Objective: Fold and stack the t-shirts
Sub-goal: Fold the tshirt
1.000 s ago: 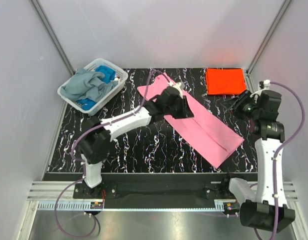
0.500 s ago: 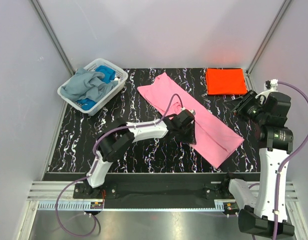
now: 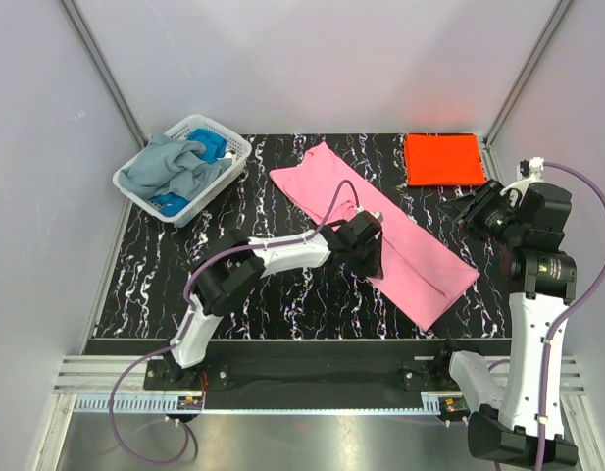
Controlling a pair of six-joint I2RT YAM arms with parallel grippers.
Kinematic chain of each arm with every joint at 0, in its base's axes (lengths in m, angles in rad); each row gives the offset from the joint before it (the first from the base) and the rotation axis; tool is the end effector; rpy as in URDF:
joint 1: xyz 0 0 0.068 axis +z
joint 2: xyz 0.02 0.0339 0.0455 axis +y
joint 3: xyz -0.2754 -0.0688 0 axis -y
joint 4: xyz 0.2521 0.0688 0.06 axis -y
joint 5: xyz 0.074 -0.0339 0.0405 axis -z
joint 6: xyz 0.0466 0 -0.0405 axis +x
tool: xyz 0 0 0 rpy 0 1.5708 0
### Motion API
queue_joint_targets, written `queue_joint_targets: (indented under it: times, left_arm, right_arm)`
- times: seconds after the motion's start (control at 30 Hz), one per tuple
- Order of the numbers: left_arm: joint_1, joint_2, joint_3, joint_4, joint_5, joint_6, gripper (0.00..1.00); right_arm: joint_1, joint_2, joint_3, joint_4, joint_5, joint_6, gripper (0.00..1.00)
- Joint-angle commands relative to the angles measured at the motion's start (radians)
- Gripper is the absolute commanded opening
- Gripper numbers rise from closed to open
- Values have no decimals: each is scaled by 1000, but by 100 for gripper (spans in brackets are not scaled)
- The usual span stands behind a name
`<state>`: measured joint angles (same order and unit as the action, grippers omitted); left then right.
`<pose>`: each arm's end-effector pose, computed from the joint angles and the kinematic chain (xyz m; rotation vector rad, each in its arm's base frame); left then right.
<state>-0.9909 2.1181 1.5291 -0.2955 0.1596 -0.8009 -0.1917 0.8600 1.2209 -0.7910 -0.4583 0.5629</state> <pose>0.2581 -0.4075 0.1657 0.3324 2.6760 -0.8866 0.1612 -0.0103 0.4191 0.4583 1.9681 0.6947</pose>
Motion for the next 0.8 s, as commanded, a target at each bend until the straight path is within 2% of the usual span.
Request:
queue_joint_targets:
  times: [0.0, 0.13, 0.27, 0.53, 0.77]
  left_arm:
    - [3, 14, 75, 58, -9, 16, 27]
    - [3, 88, 118, -7, -19, 11, 26]
    - [5, 83, 80, -77, -63, 11, 26]
    - [21, -1, -10, -185, -144, 19, 27]
    - [41, -121, -171, -273, -241, 6, 29]
  right_arm:
    - [5, 1, 26, 24, -29, -18, 34]
    - [5, 2, 14, 38, -46, -27, 34]
    - [5, 2, 14, 41, -39, -40, 34]
    - [5, -1, -35, 81, -68, -8, 34]
    - [5, 23, -69, 93, -69, -17, 35]
